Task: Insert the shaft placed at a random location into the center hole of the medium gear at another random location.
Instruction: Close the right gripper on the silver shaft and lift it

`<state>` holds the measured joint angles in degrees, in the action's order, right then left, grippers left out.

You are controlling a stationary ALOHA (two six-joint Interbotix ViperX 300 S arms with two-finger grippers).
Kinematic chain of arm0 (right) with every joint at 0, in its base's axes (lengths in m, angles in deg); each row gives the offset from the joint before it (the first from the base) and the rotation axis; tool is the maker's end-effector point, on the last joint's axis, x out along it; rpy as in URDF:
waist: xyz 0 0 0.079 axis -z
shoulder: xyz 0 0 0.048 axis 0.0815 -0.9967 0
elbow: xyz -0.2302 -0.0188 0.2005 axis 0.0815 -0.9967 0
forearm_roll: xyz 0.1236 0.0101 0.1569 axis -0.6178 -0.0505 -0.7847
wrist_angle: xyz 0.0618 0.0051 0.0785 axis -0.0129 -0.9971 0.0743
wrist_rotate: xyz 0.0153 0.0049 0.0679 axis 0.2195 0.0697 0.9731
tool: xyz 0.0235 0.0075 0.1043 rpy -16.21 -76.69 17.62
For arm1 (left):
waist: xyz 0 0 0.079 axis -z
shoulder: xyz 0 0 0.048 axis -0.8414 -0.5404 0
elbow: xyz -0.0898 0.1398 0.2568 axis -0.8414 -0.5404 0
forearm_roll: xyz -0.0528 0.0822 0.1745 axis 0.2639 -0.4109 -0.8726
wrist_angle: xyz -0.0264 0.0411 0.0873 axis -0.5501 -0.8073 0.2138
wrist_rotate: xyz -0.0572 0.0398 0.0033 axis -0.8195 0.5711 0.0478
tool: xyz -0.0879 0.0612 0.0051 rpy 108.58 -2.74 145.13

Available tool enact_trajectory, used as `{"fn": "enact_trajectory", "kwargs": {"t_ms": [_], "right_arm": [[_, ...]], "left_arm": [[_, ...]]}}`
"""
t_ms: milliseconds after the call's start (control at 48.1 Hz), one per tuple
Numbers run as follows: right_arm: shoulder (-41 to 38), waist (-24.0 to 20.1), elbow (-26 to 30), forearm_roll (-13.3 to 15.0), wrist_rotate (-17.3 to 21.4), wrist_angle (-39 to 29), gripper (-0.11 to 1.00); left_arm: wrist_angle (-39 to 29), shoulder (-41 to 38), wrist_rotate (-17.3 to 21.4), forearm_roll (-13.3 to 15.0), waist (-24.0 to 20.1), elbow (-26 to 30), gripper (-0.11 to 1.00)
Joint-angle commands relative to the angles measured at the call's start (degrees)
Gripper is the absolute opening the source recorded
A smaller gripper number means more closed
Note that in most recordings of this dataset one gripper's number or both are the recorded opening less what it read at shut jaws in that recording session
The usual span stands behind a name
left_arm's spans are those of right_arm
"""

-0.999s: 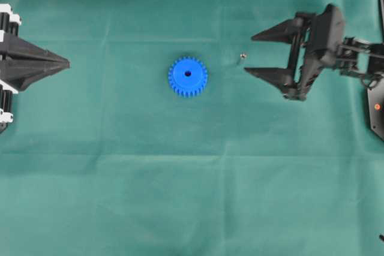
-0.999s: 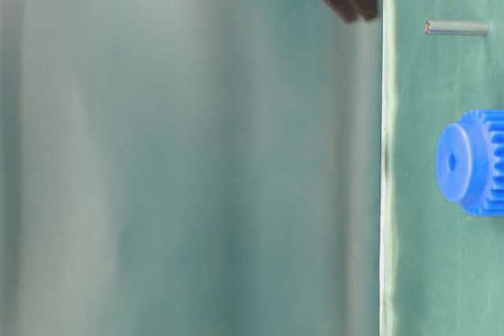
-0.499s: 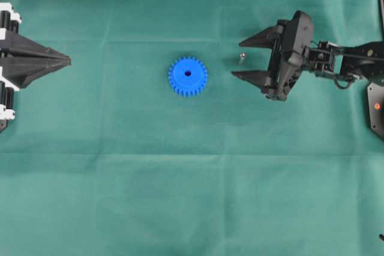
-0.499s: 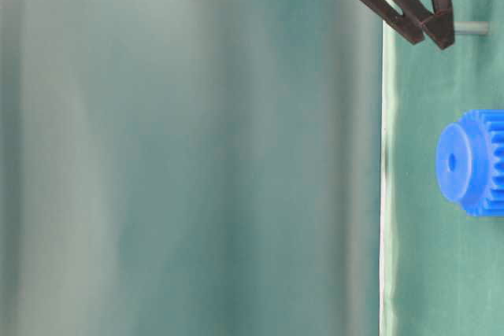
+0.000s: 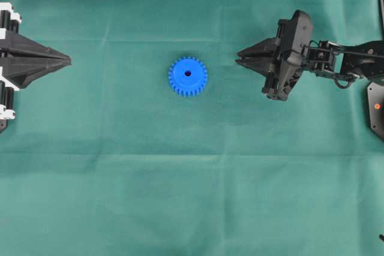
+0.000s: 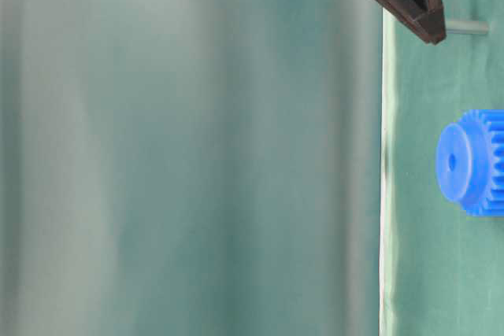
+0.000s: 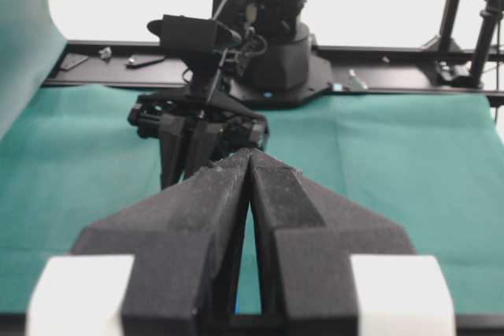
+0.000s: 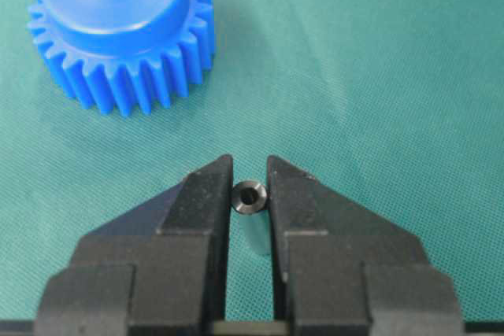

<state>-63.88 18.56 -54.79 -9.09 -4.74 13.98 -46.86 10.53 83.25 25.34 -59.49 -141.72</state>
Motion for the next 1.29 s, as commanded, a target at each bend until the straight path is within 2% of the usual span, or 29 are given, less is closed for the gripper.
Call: {"fn": "enact_trajectory", "kwargs": {"t_ms": [0, 333, 728, 1269], "right_arm": [[0.5, 0.3, 0.4, -0.2, -0.9, -0.5, 0.13], [2.5, 0.3, 1.4, -0.1, -0.9, -1.4, 0.13], [13.1, 0.3, 4.0, -0.1, -1.6, -13.0, 0.13], [12.6, -0.1, 5.4, -0.2, -1.1, -14.4, 0.13]], "left_arm": [[0.3, -0.4, -0.1, -0.2, -0.2, 1.0, 0.0], [0.2, -0.4, -0.2, -0.2, -0.2, 1.0, 0.0], [0.1, -0.4, -0.2, -0.2, -0.2, 1.1, 0.0], [0.2, -0.4, -0.2, -0.2, -0.2, 1.0, 0.0]]}}
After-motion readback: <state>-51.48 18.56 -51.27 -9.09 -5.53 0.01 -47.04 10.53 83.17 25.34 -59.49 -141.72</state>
